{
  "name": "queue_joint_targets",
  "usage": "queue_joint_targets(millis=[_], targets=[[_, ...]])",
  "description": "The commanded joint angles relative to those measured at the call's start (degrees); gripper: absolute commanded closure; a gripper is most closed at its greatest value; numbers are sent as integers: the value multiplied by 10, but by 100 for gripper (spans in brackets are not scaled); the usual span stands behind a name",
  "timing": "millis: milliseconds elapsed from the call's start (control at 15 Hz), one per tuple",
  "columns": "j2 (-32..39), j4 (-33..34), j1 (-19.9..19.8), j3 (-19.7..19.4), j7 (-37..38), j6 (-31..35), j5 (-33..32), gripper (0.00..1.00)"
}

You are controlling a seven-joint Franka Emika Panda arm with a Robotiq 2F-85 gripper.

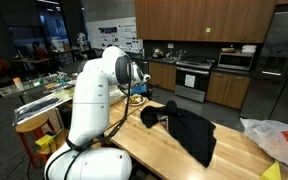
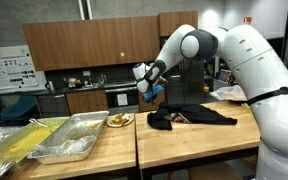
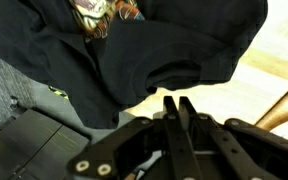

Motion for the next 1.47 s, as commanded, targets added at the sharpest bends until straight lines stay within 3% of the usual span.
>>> queue_joint_targets(millis=[0,200,533,800,1000,1400], targets=[[-70,-90,-36,51,-30,-13,3,57],[-96,-150,-86,100,-84,29,53,34],[-97,-192,-145,142,-166,73,147,2],[-76,-204,-185,180,-251,162,244,0],[-63,-195,-199,197,-279,175,294,0],[-33,-164,-180,173,-235,201,281,0]])
